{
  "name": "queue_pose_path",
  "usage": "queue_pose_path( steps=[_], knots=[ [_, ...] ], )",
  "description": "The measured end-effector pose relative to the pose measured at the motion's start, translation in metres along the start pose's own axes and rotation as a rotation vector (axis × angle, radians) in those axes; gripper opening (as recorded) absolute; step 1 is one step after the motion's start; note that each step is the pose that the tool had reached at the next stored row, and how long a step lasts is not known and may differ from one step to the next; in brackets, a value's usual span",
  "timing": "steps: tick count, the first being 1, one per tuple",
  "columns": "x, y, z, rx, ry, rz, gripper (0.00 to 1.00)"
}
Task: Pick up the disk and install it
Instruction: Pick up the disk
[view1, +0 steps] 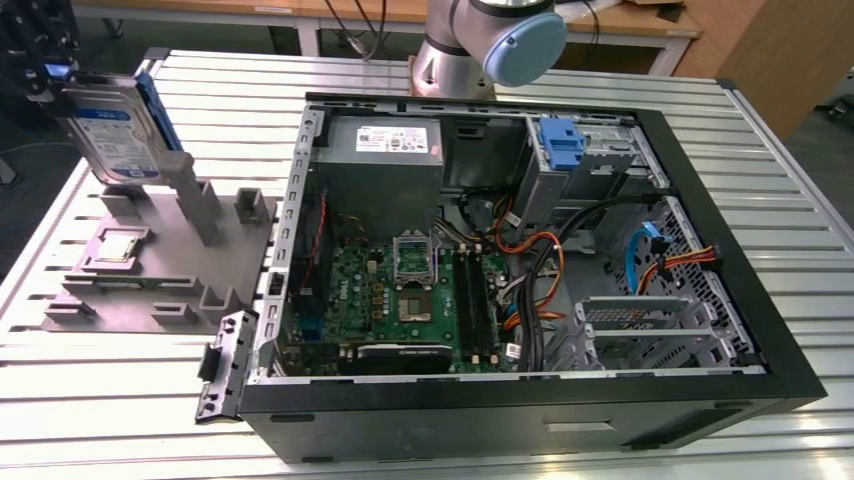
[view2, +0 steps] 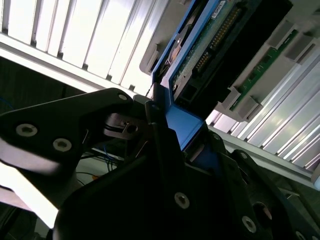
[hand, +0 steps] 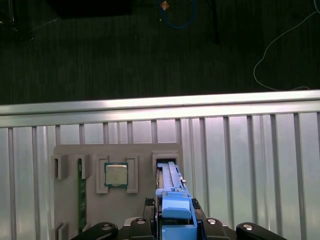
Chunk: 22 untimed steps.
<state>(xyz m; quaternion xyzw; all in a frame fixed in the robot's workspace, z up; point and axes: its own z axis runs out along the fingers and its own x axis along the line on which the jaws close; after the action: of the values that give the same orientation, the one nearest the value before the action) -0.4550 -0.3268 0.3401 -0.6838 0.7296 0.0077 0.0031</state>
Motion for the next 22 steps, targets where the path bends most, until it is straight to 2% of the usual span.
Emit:
queue_pose_path(
  steps=[22],
  knots=[
    [-0.0002,0.0001,-0.0111,0.0002,0.0,0.0,0.37]
  ],
)
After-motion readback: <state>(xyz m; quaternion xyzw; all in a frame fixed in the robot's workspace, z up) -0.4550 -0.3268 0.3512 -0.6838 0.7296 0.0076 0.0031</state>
